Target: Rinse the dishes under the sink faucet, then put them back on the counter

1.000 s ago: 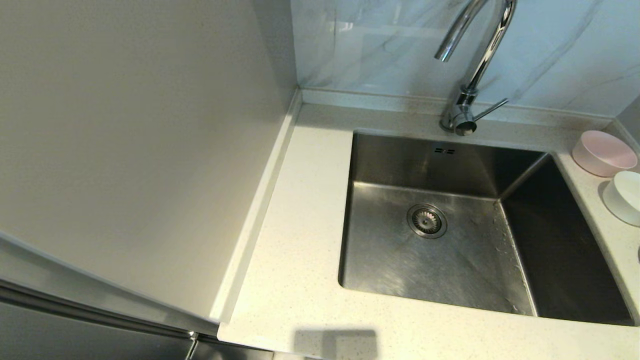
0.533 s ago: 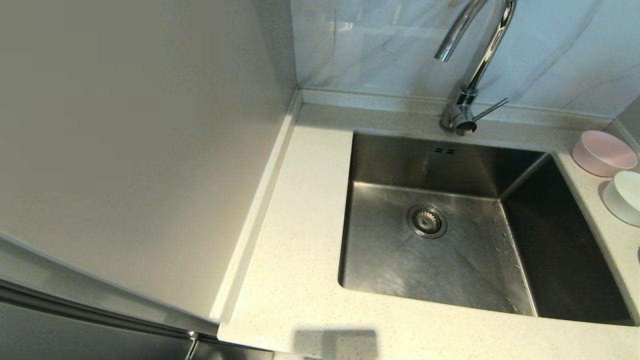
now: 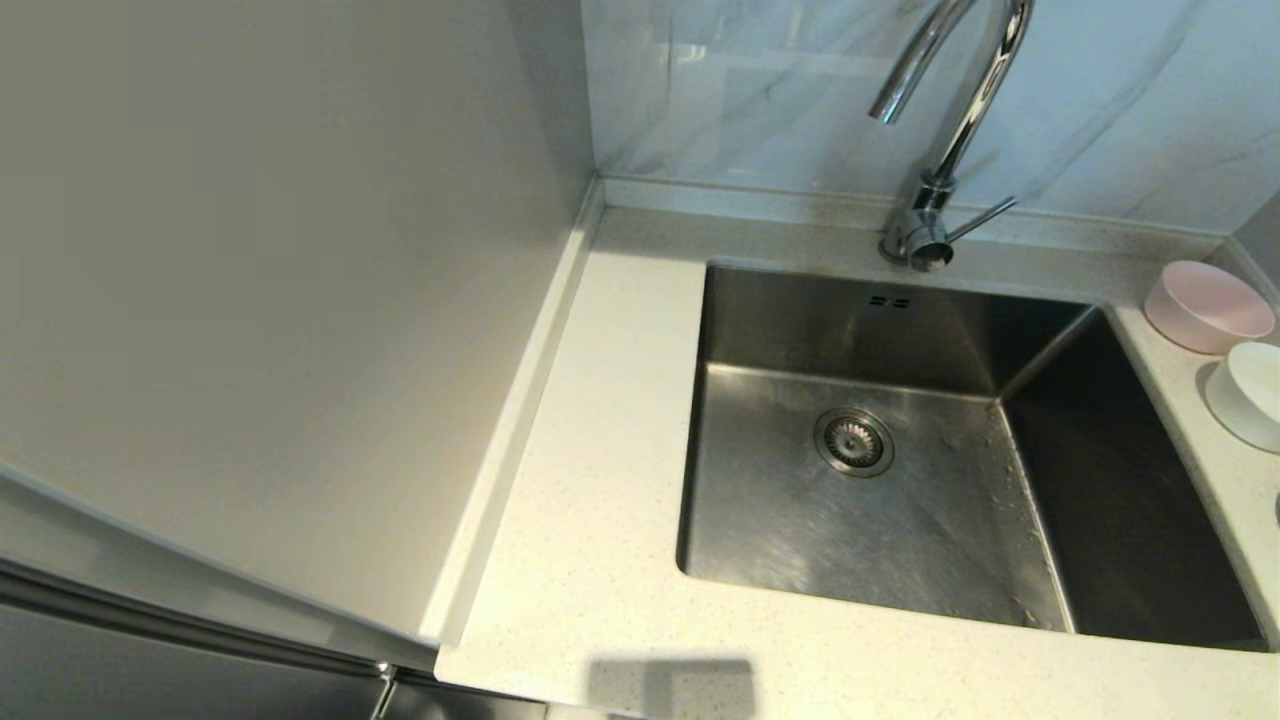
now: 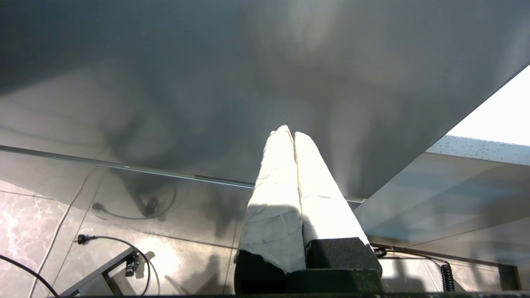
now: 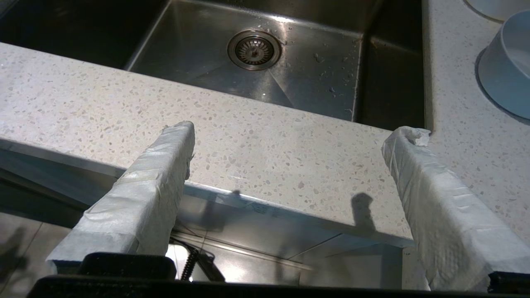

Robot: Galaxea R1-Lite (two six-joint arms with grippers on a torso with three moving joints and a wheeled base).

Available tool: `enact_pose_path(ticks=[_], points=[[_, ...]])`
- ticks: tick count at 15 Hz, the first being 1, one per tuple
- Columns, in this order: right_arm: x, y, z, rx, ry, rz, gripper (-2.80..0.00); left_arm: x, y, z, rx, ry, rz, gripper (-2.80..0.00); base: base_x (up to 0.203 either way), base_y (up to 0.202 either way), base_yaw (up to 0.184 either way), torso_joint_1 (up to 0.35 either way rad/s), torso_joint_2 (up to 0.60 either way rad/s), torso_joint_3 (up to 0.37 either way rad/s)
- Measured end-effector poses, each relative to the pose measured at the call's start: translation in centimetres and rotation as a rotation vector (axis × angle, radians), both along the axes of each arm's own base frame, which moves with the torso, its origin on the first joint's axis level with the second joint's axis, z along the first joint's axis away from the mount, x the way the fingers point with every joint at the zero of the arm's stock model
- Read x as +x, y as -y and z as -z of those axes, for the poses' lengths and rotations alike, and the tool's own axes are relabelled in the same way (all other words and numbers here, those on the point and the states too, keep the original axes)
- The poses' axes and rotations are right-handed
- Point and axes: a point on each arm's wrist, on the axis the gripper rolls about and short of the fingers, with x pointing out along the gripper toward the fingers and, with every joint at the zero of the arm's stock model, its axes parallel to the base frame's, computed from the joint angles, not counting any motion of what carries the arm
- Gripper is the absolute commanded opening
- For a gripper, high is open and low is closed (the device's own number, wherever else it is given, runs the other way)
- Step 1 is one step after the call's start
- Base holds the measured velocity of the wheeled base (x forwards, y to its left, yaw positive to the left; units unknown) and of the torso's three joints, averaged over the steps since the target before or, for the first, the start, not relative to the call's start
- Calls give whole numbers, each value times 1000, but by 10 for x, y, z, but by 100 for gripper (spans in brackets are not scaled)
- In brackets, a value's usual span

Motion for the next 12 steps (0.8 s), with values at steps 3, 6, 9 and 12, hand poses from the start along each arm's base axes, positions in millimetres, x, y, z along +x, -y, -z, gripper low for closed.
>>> enact_pose_path(ticks=[3, 6, 9, 12], points=[[0, 0, 0, 0, 0, 0, 0, 0, 0, 0, 0, 0, 0, -280, 0, 0, 0, 0, 0, 0], [0, 0, 0, 0, 0, 0, 0, 0, 0, 0, 0, 0, 0, -280, 0, 0, 0, 0, 0, 0], [0, 0, 0, -1, 0, 1, 0, 0, 0, 0, -1, 0, 0, -280, 0, 0, 0, 0, 0, 0], [0, 0, 0, 0, 0, -1, 0, 0, 0, 0, -1, 0, 0, -280, 0, 0, 0, 0, 0, 0]])
